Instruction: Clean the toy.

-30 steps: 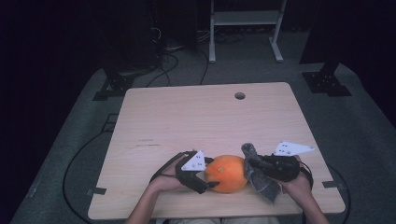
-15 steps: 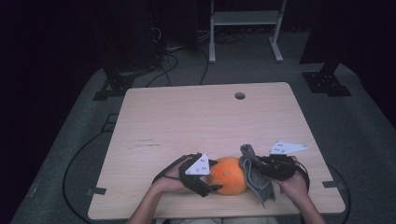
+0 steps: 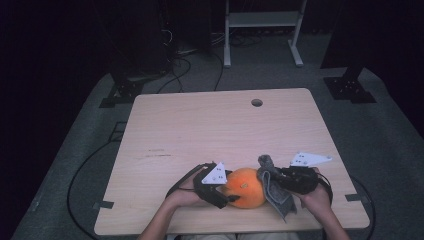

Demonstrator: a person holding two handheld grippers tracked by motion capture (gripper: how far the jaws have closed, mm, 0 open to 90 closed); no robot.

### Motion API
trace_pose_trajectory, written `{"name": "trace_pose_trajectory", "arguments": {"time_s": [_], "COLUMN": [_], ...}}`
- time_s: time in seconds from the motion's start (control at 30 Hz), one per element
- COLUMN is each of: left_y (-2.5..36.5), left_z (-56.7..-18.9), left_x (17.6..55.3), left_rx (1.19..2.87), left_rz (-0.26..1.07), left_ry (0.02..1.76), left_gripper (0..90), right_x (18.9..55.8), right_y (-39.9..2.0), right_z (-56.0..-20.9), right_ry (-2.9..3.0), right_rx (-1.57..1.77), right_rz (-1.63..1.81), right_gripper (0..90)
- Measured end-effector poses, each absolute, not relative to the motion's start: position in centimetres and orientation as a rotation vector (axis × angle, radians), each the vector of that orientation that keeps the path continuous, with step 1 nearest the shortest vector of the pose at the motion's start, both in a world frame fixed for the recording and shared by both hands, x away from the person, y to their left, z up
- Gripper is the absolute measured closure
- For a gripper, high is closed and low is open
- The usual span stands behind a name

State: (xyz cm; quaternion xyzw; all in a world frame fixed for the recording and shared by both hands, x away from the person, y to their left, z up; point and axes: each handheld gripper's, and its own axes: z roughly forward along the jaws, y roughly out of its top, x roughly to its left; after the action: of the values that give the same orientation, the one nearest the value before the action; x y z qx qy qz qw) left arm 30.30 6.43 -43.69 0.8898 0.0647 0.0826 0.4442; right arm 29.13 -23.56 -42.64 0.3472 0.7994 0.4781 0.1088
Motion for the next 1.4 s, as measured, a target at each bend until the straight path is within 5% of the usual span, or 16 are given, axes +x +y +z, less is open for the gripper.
{"name": "trace_pose_trajectory", "arguments": {"time_s": [0.33,0.57,1.1,1.4], "left_y": [6.8,6.9,7.2,7.2], "left_z": [-44.1,-44.2,-43.8,-44.2], "left_x": [31.5,31.9,31.9,31.9], "left_rx": [2.148,2.104,2.043,2.059], "left_rz": [0.145,0.138,0.147,0.178], "left_ry": [0.296,0.387,0.381,0.365], "left_gripper": [24.2,23.0,15.2,25.7], "right_x": [27.5,29.0,28.5,29.3], "right_y": [-23.3,-23.7,-22.2,-23.2], "right_z": [-40.4,-43.0,-42.5,-43.5], "right_ry": [2.296,2.374,2.358,2.346], "right_rx": [0.914,1.02,0.931,1.032], "right_rz": [1.542,1.389,1.402,1.426], "right_gripper": [74.3,73.7,74.1,74.0]}}
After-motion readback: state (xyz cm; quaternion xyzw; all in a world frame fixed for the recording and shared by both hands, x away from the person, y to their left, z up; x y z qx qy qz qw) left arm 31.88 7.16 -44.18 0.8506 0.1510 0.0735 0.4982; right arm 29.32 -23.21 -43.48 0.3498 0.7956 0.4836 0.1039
